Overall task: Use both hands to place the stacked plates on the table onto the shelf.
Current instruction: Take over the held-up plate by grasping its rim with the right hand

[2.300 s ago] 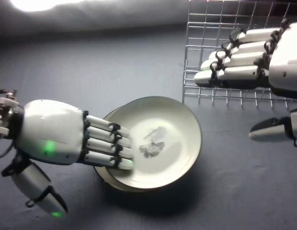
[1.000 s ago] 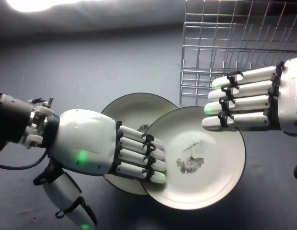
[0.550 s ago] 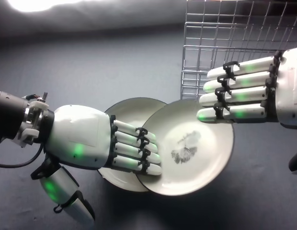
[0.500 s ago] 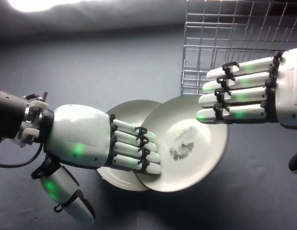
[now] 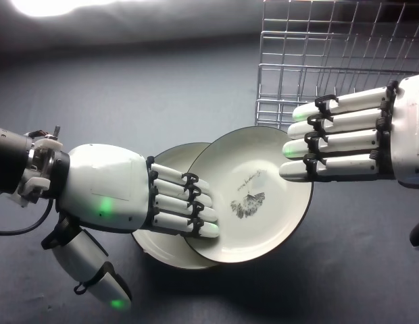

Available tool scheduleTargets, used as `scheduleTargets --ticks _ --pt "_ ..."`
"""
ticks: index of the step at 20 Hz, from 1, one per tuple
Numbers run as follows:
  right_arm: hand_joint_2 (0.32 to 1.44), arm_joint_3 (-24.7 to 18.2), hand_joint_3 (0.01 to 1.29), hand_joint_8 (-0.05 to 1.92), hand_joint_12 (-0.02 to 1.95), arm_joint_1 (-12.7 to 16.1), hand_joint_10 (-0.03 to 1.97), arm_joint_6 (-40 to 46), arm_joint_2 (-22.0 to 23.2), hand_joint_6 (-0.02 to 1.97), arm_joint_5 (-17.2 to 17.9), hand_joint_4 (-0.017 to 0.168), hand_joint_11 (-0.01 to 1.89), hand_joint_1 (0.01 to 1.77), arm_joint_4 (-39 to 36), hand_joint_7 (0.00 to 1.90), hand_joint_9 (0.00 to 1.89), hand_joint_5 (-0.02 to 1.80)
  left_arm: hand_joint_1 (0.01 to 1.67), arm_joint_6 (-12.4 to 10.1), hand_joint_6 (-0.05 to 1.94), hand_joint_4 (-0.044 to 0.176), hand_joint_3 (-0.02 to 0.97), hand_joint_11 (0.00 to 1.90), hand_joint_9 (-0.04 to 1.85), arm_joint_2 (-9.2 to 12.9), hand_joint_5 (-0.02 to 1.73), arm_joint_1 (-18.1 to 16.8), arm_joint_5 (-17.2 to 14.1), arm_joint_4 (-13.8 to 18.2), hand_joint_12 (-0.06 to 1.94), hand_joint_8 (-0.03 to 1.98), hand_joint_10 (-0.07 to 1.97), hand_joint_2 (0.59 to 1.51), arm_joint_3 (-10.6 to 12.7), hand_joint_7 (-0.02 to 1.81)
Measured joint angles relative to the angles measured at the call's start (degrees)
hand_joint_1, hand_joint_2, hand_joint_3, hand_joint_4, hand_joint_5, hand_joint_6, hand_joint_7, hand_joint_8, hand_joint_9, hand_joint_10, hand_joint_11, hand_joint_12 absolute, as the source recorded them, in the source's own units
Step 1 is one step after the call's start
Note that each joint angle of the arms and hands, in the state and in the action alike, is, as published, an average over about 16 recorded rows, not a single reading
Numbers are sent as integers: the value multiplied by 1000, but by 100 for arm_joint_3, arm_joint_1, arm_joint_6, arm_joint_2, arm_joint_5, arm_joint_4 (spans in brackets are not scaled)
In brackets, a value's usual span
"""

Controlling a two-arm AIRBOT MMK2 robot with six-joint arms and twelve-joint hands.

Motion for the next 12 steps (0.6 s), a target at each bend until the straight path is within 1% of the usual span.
scheduleTargets --ticks 6,12 --pt "845 80 13 -3 -6 -114 -2 -6 -151 12 -39 2 21 904 -36 13 21 17 14 -44 -39 -4 21 14 19 0 -17 -9 3 -17 5 -17 0 1062 3 -13" --pt "845 319 14 -3 -6 -209 -2 -11 -496 13 -132 2 21 908 -85 13 20 17 14 -62 -40 -3 22 13 18 -4 -17 -20 -3 -49 4 -18 4 1061 9 -13"
